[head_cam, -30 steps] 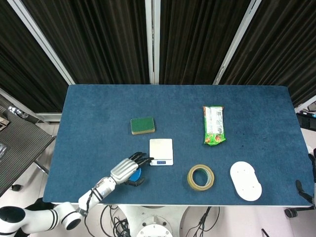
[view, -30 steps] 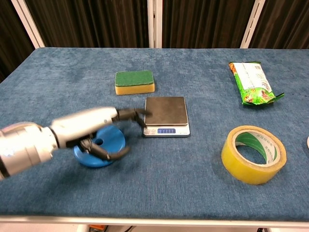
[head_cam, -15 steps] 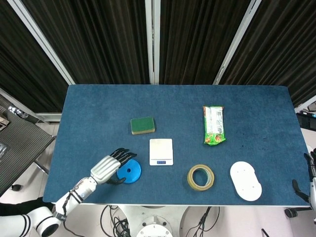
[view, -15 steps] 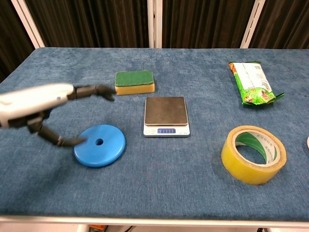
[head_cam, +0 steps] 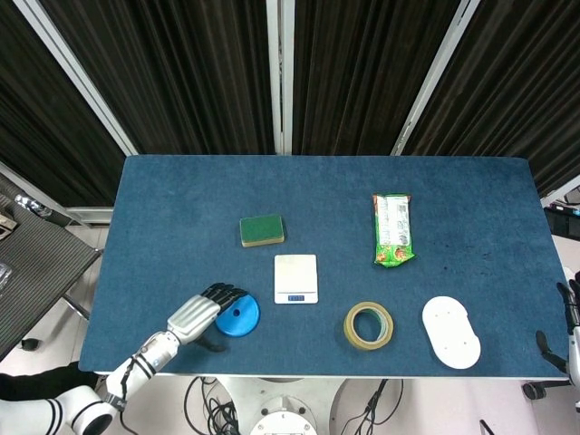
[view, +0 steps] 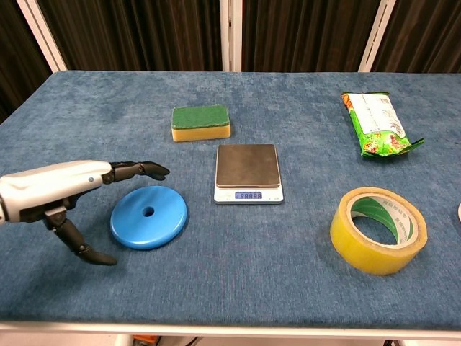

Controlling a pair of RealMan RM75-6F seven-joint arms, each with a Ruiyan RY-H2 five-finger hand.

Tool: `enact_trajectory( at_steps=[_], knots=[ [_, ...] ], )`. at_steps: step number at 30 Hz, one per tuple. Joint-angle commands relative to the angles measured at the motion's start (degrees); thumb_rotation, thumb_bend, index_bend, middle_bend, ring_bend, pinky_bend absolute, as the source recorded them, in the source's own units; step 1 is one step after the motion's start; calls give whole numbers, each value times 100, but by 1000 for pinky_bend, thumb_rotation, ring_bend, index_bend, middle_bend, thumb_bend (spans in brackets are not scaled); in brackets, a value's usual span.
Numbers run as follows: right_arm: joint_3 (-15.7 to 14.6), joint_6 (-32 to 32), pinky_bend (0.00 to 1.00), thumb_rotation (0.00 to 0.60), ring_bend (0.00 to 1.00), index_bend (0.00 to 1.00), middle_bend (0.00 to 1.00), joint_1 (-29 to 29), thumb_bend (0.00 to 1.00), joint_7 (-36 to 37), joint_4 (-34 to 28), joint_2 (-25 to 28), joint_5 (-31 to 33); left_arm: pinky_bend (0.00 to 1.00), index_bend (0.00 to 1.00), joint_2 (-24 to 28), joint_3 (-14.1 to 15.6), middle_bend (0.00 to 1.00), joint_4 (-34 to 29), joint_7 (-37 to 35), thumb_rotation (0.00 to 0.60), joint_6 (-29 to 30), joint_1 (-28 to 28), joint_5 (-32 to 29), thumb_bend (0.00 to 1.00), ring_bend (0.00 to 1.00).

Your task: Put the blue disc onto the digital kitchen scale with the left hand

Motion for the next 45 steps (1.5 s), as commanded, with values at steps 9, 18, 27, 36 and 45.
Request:
enact_trajectory(
  at_steps=[9, 18, 27, 36, 45],
  knots=[
    [-3, -99, 0, 600, 0, 0, 0, 25, 278, 24, 52, -5, 46, 31, 25, -441, -124, 50, 546, -375, 600, -222, -123, 10, 64, 0],
    [-6, -145, 0, 600, 0, 0, 0, 35, 279, 19, 37, 15, 72, 399, 131, -503, -207, 121, 637, -316, 600, -494, -251, -127, 131, 89],
    [-30, -189, 0, 600, 0, 0, 0, 48, 280, 70, 52, 27, 50, 596, 272, -481, -225, 338, 550, -156, 600, -419, -201, -169, 197, 309],
    [-44, -172, 0, 600, 0, 0, 0, 25, 280, 203, 138, 15, 40, 619, 296, -349, -508, 369, 189, -94, 600, -172, -314, -79, 198, 339],
    [-49, -238, 0, 600, 0, 0, 0, 44, 280, 361, 329, -74, 50, 616, 289, -525, -1133, 369, 86, 173, 600, -536, -887, -309, 198, 339]
  ],
)
